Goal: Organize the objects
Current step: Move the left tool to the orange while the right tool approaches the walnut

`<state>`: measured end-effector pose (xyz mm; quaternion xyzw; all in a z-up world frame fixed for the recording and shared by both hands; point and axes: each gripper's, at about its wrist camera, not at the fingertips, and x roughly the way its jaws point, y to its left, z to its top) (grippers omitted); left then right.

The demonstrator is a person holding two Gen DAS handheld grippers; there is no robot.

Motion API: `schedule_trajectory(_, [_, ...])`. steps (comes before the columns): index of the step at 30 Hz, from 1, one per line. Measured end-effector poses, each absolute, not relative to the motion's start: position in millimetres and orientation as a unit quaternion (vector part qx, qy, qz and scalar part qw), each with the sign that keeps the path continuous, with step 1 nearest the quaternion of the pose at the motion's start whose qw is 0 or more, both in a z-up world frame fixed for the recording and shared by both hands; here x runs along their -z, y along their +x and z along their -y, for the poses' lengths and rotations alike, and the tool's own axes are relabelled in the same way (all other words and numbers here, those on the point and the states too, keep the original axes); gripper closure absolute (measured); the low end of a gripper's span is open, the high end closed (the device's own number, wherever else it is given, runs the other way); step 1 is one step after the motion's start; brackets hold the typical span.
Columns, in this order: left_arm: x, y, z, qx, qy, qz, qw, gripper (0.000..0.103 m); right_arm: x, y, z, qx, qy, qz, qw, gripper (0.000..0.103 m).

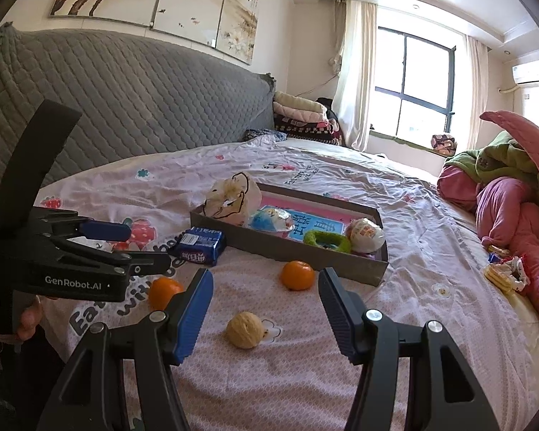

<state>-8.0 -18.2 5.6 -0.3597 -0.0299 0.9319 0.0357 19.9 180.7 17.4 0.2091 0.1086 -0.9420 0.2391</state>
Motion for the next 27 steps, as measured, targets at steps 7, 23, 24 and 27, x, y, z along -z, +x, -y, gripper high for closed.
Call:
schedule_trajectory(7, [6, -8, 18, -0.922, -0.382, 0.035, 0.045, 0.028, -10, 17, -183, 0.937, 0.228, -0.101, 0.245, 0.042])
schedule_trajectory(23, [16, -12, 22, -0.915, -0.399, 0.039, 0.049, 0.028, 4, 5, -187, 0.928, 0.253, -0.093, 0.258, 0.042])
schedule_trajectory(24, [16, -12, 21, -0.915, -0.398, 0.037, 0.049, 0.028, 4, 5, -187, 0.927, 0.253, -0.094, 0.260, 0.042])
schedule_trajectory(27, [15, -13, 20, -0.916, -0.398, 0.030, 0.048, 0.028, 4, 5, -187, 0.926, 0.254, -0.093, 0.261, 0.042])
